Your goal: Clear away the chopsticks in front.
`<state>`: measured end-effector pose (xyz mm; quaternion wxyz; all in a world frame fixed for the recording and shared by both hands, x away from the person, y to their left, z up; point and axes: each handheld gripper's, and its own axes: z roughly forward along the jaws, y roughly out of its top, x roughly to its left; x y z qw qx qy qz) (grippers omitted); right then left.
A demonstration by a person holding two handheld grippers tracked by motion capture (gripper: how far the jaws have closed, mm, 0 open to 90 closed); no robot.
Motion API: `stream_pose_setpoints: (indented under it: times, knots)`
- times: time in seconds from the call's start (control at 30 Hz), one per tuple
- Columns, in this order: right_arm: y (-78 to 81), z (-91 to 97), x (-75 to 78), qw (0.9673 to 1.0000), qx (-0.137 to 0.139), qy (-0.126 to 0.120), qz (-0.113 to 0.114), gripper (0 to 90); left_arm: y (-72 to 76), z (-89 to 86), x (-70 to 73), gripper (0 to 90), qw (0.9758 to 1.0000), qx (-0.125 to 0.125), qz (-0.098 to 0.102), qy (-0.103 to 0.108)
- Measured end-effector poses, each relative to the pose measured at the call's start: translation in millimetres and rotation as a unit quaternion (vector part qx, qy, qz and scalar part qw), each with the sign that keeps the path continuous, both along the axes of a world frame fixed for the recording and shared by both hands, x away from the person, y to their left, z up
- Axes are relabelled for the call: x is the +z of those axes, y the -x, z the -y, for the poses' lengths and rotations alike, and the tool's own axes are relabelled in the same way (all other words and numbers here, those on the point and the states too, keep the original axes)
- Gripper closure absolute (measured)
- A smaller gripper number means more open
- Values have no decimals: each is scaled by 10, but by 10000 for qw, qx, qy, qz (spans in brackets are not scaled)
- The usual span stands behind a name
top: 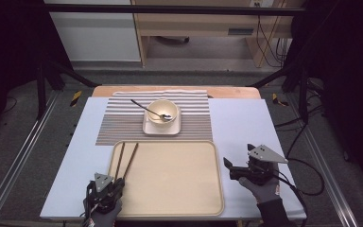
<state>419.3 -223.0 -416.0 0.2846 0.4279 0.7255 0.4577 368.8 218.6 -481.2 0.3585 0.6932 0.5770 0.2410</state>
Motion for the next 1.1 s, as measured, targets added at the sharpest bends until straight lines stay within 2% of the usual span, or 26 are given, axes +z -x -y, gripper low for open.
stream_pose_setpoints:
  times: [0.1,0.4,0.63,0.77,0.8,0.9,0.93,1.03,1.07,1.1]
  knots:
    - [-1,0,-1,10000,3,4,-1,31,-4,0,2,844,10000,2,5,11]
    - [-5,-6,-8,10000,7,35,-17,31,4,8,0,836,9999,-62,-54,-133]
    - [-6,-8,-10,10000,18,41,-17,31,-6,17,14,790,9998,-87,-47,-157]
    - [-6,-8,-10,10000,12,29,-18,31,-44,-13,108,785,9998,-157,93,-49]
    - [-6,-8,-10,10000,17,39,-19,31,-87,-26,180,789,9995,-260,178,30]
    - [-6,-8,-10,10000,16,42,-20,30,-154,-32,242,823,9990,-405,207,53]
    - [-5,-8,-9,10000,11,35,-18,30,-229,-29,284,838,9984,-505,238,23]
    - [-6,-4,-7,10000,7,39,-18,30,-301,-15,308,875,9978,-629,226,-13]
    - [-6,-1,-7,10000,12,42,-13,31,-377,15,307,883,9966,-795,195,-15]
    - [-6,-1,-7,10000,12,42,-13,31,-377,15,307,888,9966,-795,195,-15]
